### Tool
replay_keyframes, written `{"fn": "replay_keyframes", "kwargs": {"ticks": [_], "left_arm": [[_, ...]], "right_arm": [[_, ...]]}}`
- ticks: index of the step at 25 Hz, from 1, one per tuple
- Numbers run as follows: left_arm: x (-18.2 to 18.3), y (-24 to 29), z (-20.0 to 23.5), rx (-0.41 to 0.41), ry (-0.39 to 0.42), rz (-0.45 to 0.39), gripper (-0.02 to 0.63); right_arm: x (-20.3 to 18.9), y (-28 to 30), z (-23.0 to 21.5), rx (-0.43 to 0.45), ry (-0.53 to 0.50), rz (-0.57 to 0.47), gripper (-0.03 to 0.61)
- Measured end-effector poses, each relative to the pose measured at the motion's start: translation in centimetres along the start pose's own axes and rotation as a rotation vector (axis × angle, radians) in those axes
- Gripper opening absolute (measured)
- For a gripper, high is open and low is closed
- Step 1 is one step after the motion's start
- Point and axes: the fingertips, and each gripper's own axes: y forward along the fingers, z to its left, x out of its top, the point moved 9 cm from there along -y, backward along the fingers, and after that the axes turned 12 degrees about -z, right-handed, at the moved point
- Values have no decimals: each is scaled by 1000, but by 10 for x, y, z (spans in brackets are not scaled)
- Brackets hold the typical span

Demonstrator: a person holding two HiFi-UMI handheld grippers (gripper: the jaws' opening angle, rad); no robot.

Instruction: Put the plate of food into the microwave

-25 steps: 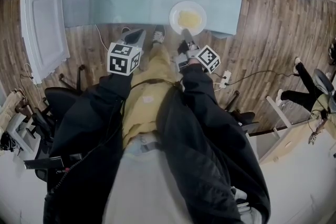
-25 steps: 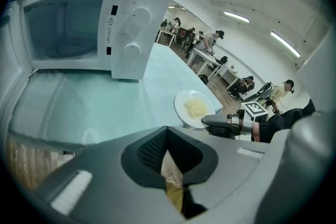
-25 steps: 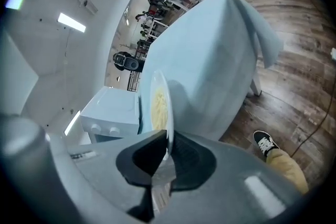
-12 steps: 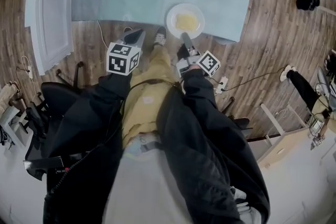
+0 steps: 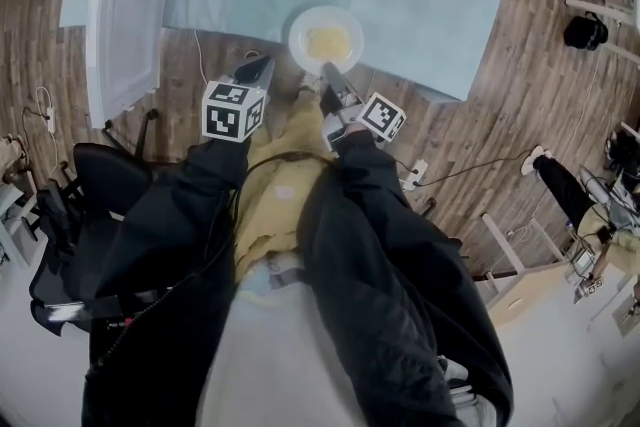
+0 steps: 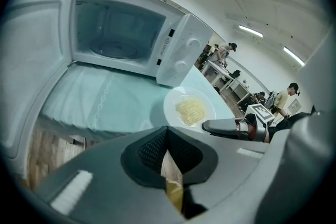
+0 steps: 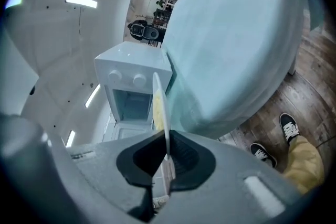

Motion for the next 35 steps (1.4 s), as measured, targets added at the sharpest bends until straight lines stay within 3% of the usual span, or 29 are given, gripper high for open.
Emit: {"fn": "replay_keyframes", "kwargs": {"ticks": [2,6,11,18,22,24,35], "left_arm": [[3,-7,11,11,-12,-13,-3],[8,-18,33,28,-35,-34,-3],[18,-26,62,38,-61,-60,-3],[40,-29,94,33,-55,-79,-3],[50,-28,106,24,-55,-88,-3],[54,-28,111,16,-54,-97,-3],[49,-32,132,11,-74,-100,-3]], "right_arm": [[-9,17,12,45,-19,26,12],[-30,44,29,3,19,70,12],[-48,90,58,38,13,115,12],[-55,148,86,10,1,116,12],[-56,184,98,78,8,113,12],[-56,197,102,69,4,110,12],[-49,259,110,79,56,37,14]]}}
